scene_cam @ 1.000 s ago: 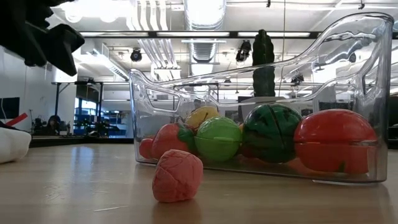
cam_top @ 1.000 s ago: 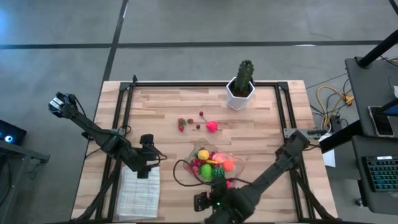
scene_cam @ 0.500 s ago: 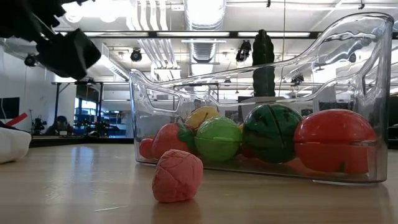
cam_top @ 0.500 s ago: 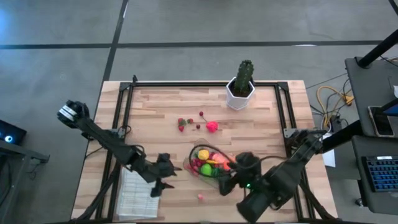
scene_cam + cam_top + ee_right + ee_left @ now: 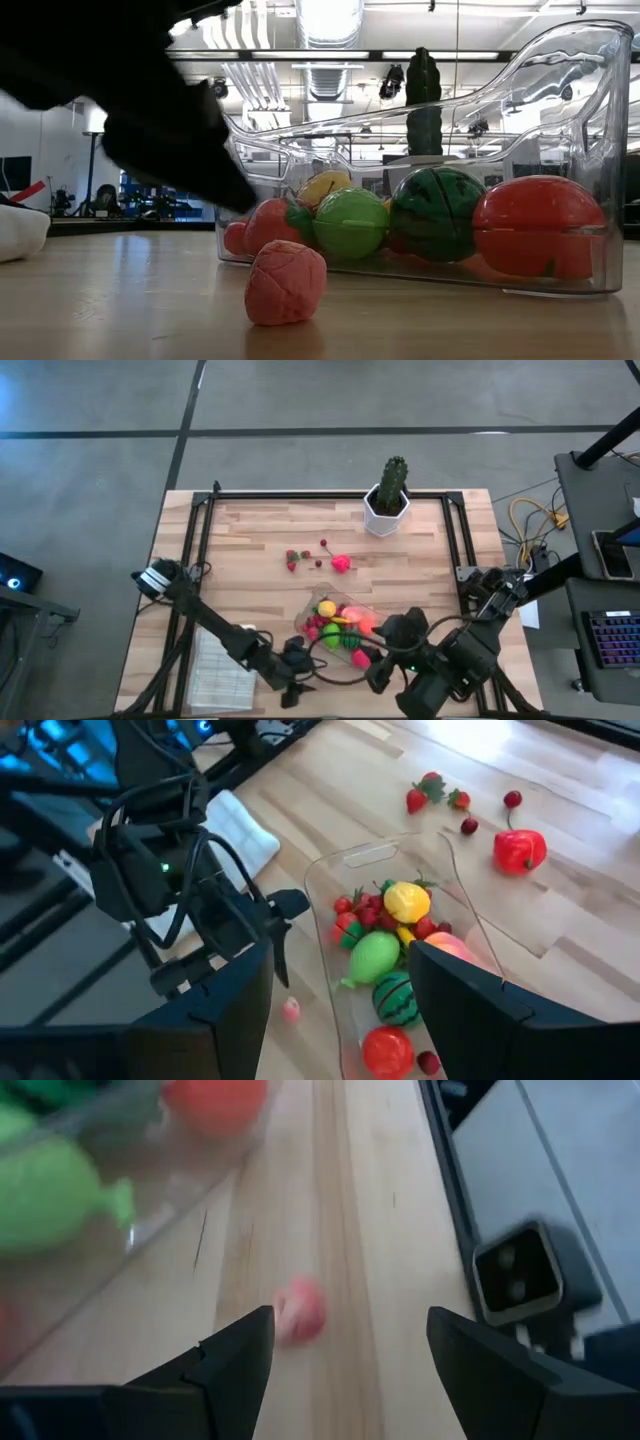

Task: Pick and placing Produce into tupperware
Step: Put the pink peach into the transparent bin

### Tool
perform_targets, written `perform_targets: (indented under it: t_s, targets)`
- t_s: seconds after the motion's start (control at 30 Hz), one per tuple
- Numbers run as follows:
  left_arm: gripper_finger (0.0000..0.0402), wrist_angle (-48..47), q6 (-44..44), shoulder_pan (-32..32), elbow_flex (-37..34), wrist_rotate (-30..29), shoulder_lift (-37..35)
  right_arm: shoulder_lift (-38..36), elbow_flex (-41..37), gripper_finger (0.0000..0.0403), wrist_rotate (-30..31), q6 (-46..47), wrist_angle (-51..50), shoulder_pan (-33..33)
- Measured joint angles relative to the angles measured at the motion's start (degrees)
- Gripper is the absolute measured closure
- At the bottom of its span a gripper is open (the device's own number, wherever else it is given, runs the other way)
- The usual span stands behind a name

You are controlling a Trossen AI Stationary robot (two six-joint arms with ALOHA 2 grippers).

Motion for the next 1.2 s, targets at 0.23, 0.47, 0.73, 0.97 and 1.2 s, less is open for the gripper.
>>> perform_targets:
  t_s: [0.23,0.47,0.73,0.97,1.2]
  targets:
    - [0.0153,-0.4,3.3,0.9,3.2,-4.6,1.8,-0.4,0.0,0.0179,0.0,-3.9,0.0,1.0]
    - [0.0153,-2.0,3.9,0.6,2.6,-4.6,1.8,-1.3,0.0,0.0179,-0.1,-8.1,0.0,1.1]
    - [0.0153,-4.6,3.4,-1.1,2.8,-5.0,1.8,-1.7,0.0,0.0179,-0.3,-12.2,0.0,1.1]
    - [0.0153,-4.5,4.0,-3.5,3.5,-8.6,2.6,-1.9,0.0,0.0179,-0.5,-16.0,0.0,1.4]
    - [0.0153,-2.7,6.7,-4.8,5.8,-9.8,8.1,-1.9,0.0,0.0179,-0.5,-17.1,0.0,1.8]
